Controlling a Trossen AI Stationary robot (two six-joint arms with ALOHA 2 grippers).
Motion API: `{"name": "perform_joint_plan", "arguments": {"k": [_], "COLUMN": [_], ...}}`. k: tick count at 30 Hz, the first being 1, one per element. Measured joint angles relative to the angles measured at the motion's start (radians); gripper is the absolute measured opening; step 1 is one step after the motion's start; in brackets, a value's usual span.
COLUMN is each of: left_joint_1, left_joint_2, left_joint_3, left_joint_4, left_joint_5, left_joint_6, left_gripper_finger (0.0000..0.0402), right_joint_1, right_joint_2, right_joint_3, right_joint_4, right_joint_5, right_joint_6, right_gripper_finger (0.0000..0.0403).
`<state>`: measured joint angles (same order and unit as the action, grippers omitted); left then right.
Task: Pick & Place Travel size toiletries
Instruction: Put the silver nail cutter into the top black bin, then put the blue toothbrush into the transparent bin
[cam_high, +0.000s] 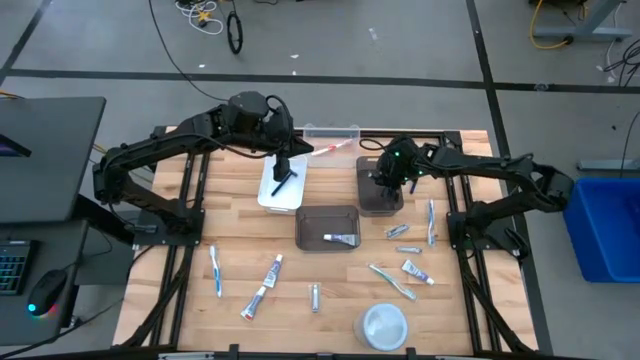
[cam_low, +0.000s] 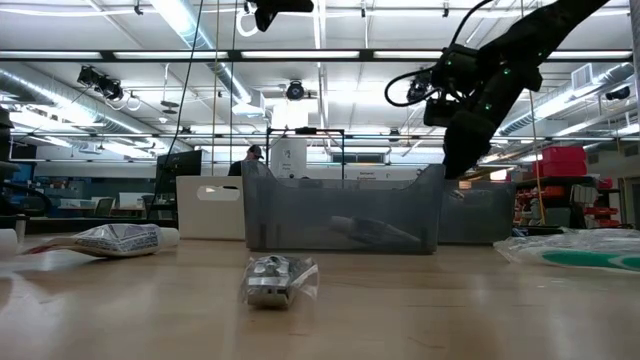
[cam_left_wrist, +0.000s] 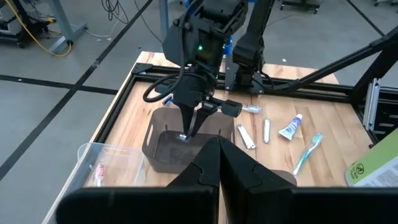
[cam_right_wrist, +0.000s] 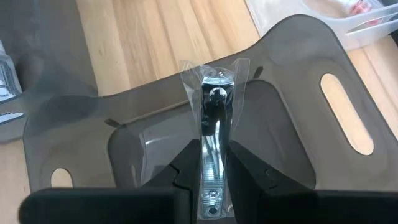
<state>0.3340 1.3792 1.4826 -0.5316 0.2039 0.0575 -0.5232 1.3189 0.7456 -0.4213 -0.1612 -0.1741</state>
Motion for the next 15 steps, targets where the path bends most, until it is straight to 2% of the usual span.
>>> {"name": "perform_joint_plan", "arguments": {"k": [6, 15], "left_joint_1": [0.000, 0.001], "left_joint_2": [0.000, 0.001], "left_joint_3": [0.000, 0.000], "left_joint_4": [0.000, 0.000], "left_joint_5": [0.000, -0.008], "left_joint_6": [-0.005, -0.020], "left_gripper_finger": [0.0003, 0.0003], "right_joint_1": [0.000, 0.000], "right_joint_2": [0.000, 0.000], "right_joint_3": [0.000, 0.000], "right_joint_4": [0.000, 0.000], "right_joint_5": [0.000, 0.002], "right_joint_6": [0.000, 0.001], "right_gripper_finger": [0.0083, 0.0164]}}
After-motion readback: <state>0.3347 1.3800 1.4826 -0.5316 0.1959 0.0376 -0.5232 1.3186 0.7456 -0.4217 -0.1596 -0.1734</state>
